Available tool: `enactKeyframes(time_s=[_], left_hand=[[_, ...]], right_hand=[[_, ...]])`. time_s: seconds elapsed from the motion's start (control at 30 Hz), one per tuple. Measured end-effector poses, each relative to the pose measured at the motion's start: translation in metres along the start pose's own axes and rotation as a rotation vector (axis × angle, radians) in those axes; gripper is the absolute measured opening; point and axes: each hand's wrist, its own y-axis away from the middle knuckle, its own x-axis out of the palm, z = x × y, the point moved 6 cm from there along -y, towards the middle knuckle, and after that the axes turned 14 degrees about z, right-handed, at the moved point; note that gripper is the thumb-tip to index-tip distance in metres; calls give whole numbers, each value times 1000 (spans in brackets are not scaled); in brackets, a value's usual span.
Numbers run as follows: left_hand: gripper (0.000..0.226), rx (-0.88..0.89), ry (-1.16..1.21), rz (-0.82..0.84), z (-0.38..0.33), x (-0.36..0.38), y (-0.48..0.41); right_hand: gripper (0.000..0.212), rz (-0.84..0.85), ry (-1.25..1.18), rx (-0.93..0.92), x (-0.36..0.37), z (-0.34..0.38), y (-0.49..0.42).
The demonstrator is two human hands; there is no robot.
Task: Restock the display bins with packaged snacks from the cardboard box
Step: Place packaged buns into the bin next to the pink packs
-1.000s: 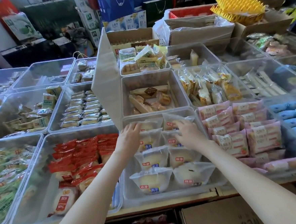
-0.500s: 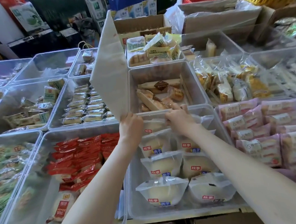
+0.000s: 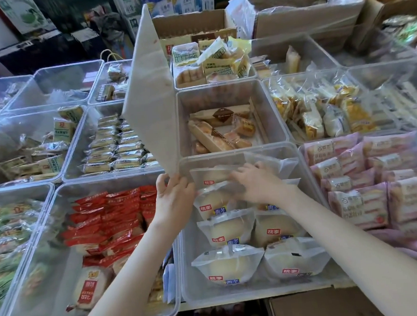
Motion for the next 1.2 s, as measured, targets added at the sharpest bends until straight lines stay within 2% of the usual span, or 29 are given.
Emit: enactKeyframes(time_s=[0.07,0.1,0.13,0.2,0.23,0.3,0.43,0.5,0.57,0.63,0.67,0.73,0.8,0.87,0.93,1.03,1.1,1.2], left_hand=[[40,16,57,85,2,5,1],[46,4,96,125,4,4,2],[43,3,114,119,4,2,3],[17,-1,108,81,1,-4,5],[20,-6,130,73,-2,-8,5],[40,-33,156,92,-7,-14,3],[44,-46,164,16,-17,-16,0],[51,6,161,19,-19,-13,-6],[71,133,204,85,-28,-12,-15],[65,157,194,224,-33,-9,-24],[61,138,165,294,-33,-7,-28],[61,120,135,374,-34,0,-31],[64,66,129,429,-29,7,-31],[66,39,118,426,-27,6,-25],[62,90,141,265,-30,-4,-16],[48,165,206,32,-35,-17,12],[41,208,226,27,-38,-15,38],[46,185,164,143,-34,-6,59]], right_hand=[[47,30,7,51,7,1,1],[45,2,-24,60,7,2,3],[43,-20,-50,59,7,2,4],[43,-22,-119,65,12,1,4],[44,-10,-160,81,15,0,3],[43,3,-269,108,19,-4,1],[42,81,-400,122,25,-10,-3],[51,96,-358,143,24,-10,-1],[73,75,-364,217,23,-14,0],[102,55,-468,296,24,-18,1],[110,60,-505,297,24,-19,-2],[108,106,-555,258,25,-15,-6],[96,132,-571,178,20,-8,-8],[88,134,-546,127,16,-2,-5],[88,83,-511,139,15,-2,3],[89,-117,-425,145,13,2,30],[87,-189,-303,103,19,12,53],[82,-126,-66,63,37,24,69]])
